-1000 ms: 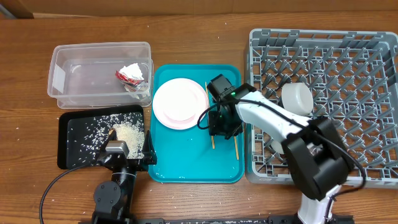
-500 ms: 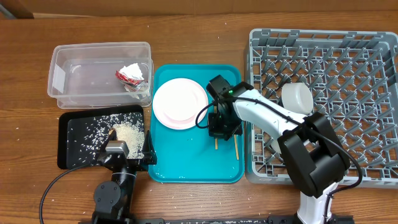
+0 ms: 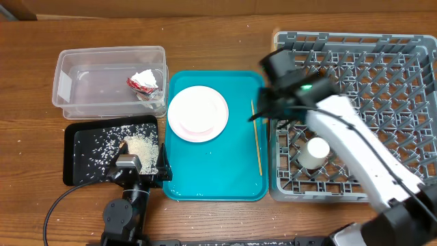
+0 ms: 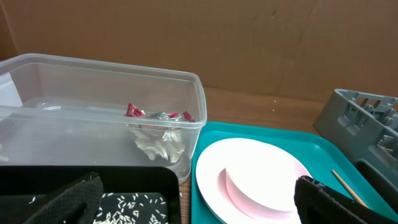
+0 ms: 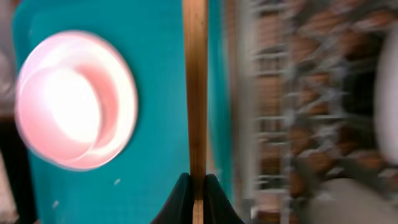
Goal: Sort waste into correct bins and load items into the dishwasher
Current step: 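Lift the chopstick into the dish rack and release it, then reach the right gripper down and grasp the second wooden chopstick, then lift the chopstick into the dish rack and release it, then grasp the rim of the pink-white plate with the right gripper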
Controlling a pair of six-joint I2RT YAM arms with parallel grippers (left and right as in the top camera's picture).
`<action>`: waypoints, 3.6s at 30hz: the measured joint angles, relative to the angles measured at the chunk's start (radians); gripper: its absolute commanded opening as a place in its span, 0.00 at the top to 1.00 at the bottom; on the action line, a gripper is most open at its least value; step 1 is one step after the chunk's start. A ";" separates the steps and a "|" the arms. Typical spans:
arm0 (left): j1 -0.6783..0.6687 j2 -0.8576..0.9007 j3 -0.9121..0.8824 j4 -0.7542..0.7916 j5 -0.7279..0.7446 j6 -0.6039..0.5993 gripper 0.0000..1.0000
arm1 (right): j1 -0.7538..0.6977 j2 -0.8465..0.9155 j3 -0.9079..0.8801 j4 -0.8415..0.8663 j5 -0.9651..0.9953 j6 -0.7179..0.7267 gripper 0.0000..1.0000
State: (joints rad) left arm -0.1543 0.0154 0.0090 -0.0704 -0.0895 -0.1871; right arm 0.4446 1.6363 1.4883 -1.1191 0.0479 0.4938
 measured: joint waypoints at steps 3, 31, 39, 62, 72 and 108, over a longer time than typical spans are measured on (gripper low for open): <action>0.000 0.000 0.000 0.000 0.000 0.000 0.00 | -0.076 0.005 -0.005 -0.003 0.039 -0.068 0.96; 0.000 0.000 0.000 0.000 0.000 0.000 0.00 | 0.226 0.122 -0.095 0.206 0.109 -0.233 0.48; 0.000 0.000 0.000 0.000 0.000 0.000 0.00 | 0.172 0.320 -0.124 0.270 0.177 -0.233 0.46; 0.000 0.000 0.000 0.000 0.000 0.000 0.00 | 0.151 0.381 -0.064 0.141 0.012 -0.311 0.96; 0.000 0.000 0.000 0.000 0.000 0.000 0.00 | 0.064 0.143 0.076 0.105 0.152 -0.251 0.96; 0.000 0.000 0.000 0.000 0.004 0.000 0.00 | 0.212 0.367 0.066 0.373 -0.065 0.047 0.52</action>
State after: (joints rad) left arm -0.1543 0.0151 0.0090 -0.0704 -0.0856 -0.1871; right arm 0.6571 2.0029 1.5539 -0.7460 -0.0170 0.5404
